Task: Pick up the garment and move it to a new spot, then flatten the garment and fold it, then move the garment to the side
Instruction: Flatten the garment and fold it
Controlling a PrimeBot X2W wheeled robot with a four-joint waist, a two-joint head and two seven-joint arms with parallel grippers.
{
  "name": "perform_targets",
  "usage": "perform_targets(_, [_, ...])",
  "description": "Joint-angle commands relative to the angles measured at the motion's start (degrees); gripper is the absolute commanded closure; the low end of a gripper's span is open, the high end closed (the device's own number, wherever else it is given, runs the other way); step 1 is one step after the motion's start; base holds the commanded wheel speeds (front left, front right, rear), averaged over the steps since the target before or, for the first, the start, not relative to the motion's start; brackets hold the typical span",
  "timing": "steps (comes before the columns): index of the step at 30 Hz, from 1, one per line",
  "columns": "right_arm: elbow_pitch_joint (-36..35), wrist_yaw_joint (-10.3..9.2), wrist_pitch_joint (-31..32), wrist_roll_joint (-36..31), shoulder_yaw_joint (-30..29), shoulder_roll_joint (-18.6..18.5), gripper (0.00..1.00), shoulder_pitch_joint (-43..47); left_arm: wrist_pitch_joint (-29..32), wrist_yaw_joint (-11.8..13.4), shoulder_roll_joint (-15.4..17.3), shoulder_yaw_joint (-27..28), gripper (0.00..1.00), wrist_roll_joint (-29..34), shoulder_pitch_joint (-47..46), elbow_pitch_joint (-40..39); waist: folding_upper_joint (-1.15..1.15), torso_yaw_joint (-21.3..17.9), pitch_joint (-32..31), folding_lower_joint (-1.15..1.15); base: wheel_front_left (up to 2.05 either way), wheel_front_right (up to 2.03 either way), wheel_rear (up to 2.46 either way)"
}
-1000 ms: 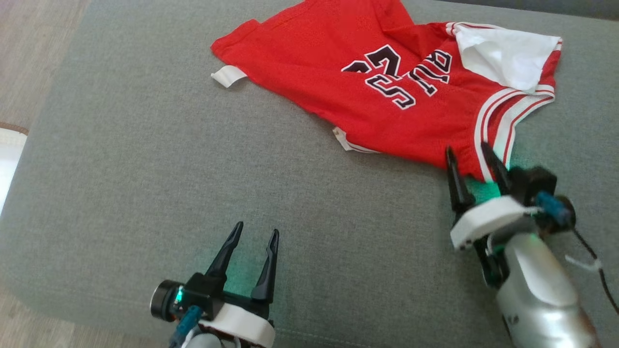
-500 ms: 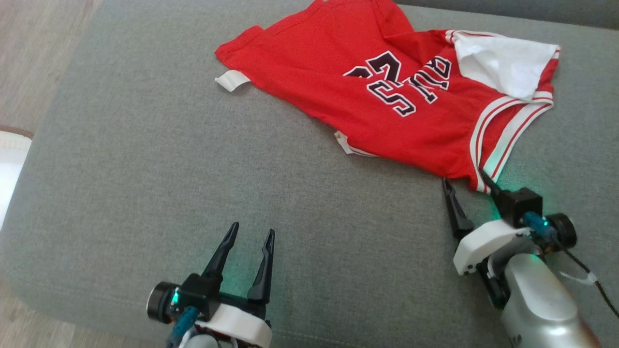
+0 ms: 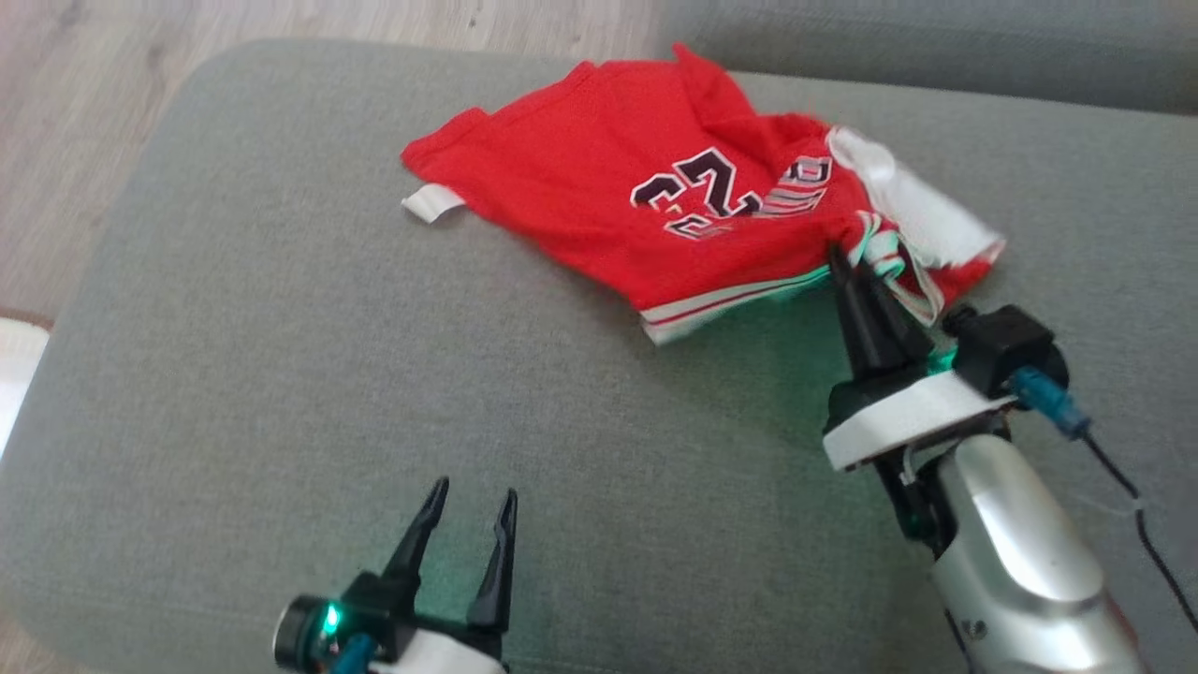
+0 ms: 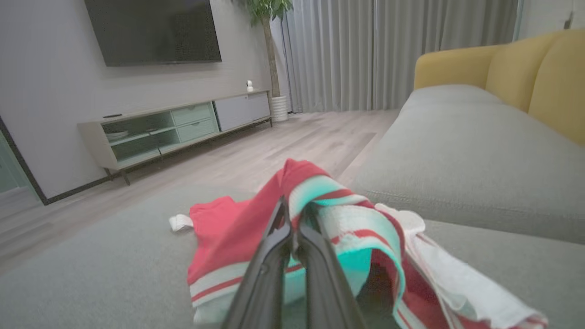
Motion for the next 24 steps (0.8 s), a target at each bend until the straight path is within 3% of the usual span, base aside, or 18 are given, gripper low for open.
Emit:
perform_targets(1, [-3.02,-0.04,-0.36,0.62,0.54,0.17,1.00,-1.73,-0.29,-0.08,0.01,1.87,0.00,0.54,-0.08,-1.38,0.00,-0.65,-0.91,0.01,0.00,0.00,0.00])
perform_targets(6, [-7.29,-0.04,-0.36,2.07,-1.36,-2.12,1.00,-2.11,-0.29,0.05,0.01,1.47,0.00,0.30,0.94,-1.92,0.00,-0.90,-0.67,0.01,0.00,0.00,0.00])
perform_targets(9, [-6.36,-0.04,-0.22,1.61,-1.60,-3.92,1.00,-4.13,-0.29,0.05,0.01,1.09,0.00,-0.13,0.81,-1.99,0.00,-0.71,0.75,0.01,0.00,0.00,0.00])
perform_targets(15, [7.78,-0.04,2.01,-6.27,-2.21,-6.00,1.00,-18.29,-0.29,-0.50,0.00,-0.84,0.00,-0.49,-2.94,-1.78,0.00,2.15,5.74,0.01,0.00,0.00,0.00])
perform_targets(16, [11.04,-0.04,2.33,-7.40,-3.18,-6.02,0.85,-20.45,-0.29,-0.56,0.00,-1.22,0.00,-0.56,-3.59,-1.66,0.00,2.78,6.32,0.01,0.00,0.00,0.00])
perform_targets(17, [14.47,-0.04,3.04,-9.28,-3.79,-6.32,0.28,-22.43,-0.29,-0.58,0.00,-1.58,0.00,-0.67,-4.18,-1.56,0.00,3.38,6.78,0.01,0.00,0.00,0.00])
perform_targets(18, [17.87,-0.04,3.87,-10.71,-4.94,-6.27,0.00,-24.06,-0.29,-0.55,0.00,-1.88,0.00,-0.80,-4.62,-1.46,0.00,3.87,7.07,0.01,0.00,0.00,0.00])
perform_targets(24, [28.64,-0.04,1.40,-17.79,-14.55,-3.98,0.00,-26.12,-0.29,0.28,0.00,-2.11,0.00,-1.44,-4.76,-0.99,0.00,4.25,6.81,0.01,0.00,0.00,0.00])
